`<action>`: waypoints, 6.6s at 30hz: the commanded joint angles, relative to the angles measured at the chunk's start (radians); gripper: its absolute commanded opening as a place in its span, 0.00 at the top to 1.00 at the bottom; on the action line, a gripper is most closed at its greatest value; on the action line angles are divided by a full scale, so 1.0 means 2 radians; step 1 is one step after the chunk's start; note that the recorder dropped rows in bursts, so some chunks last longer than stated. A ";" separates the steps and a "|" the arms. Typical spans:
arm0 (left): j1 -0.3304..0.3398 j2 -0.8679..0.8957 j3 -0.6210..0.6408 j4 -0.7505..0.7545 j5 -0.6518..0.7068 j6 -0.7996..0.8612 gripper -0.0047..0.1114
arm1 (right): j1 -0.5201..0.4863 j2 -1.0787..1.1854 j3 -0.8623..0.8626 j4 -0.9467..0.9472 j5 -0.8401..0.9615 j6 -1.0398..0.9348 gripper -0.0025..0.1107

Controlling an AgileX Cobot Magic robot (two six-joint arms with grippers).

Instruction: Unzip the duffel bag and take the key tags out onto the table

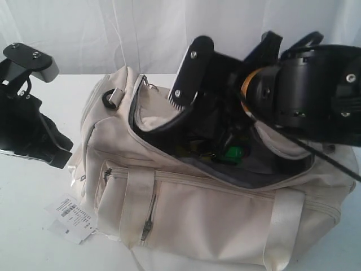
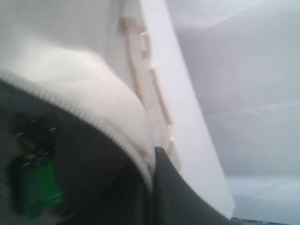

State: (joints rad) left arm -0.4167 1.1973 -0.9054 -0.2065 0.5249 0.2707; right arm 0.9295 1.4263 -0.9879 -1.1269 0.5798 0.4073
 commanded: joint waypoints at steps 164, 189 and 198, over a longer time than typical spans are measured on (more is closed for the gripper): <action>-0.063 0.200 -0.277 -0.235 0.060 0.159 0.96 | -0.225 -0.135 -0.051 0.477 0.131 -0.167 0.98; -0.184 0.452 -0.502 0.145 0.062 0.099 0.96 | -0.225 -0.135 -0.053 0.474 0.149 -0.157 0.98; -0.184 0.462 -0.502 0.149 0.071 0.100 0.57 | -0.225 -0.135 -0.053 0.473 0.151 -0.132 0.98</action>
State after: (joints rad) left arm -0.7807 2.1234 -1.9034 0.0872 0.6626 0.4684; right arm 0.4825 1.1636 -1.0949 -0.1810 0.8934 0.1225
